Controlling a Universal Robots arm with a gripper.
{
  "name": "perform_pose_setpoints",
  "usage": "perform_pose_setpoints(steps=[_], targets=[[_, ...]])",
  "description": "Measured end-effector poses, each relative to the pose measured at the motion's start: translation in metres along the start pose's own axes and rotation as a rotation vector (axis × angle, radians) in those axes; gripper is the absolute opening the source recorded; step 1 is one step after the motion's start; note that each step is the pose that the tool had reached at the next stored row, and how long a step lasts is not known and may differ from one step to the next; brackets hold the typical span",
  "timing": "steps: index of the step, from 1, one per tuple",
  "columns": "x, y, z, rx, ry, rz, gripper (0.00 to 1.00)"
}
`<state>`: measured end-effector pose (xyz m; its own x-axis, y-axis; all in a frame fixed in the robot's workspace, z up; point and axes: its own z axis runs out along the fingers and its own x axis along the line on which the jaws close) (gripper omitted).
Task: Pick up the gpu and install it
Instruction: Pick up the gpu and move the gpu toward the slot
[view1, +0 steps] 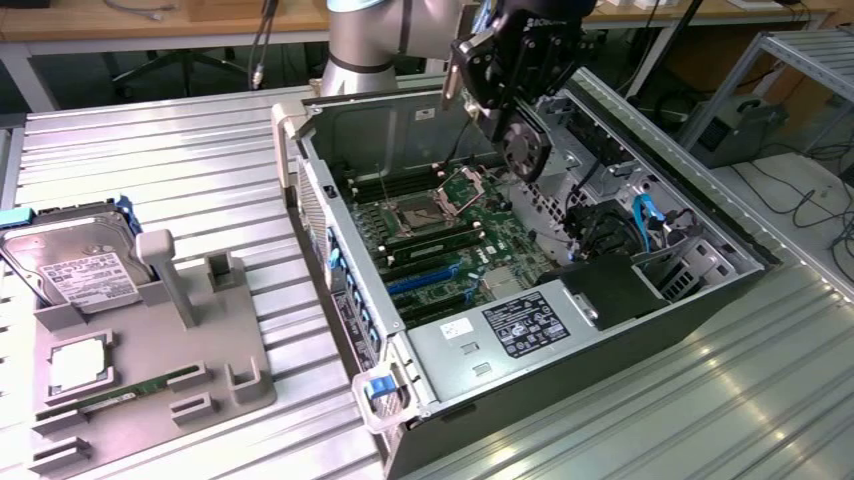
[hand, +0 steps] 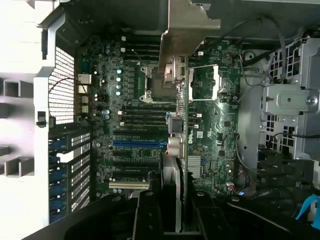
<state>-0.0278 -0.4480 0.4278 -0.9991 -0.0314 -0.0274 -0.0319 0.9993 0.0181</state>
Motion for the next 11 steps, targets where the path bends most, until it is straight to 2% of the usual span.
perform_pose_setpoints(steps=[4, 7, 8, 11], targets=[[-0.021, -0.0007, 0.002, 0.0, 0.0001, 0.0, 0.28], [-0.03, -0.001, 0.0032, 0.0001, 0.0, 0.0, 0.28], [-0.037, -0.0012, 0.0039, 0.0003, 0.0001, 0.0, 0.28], [-0.051, -0.0017, 0.0053, 0.0, 0.0, 0.0, 0.28]])
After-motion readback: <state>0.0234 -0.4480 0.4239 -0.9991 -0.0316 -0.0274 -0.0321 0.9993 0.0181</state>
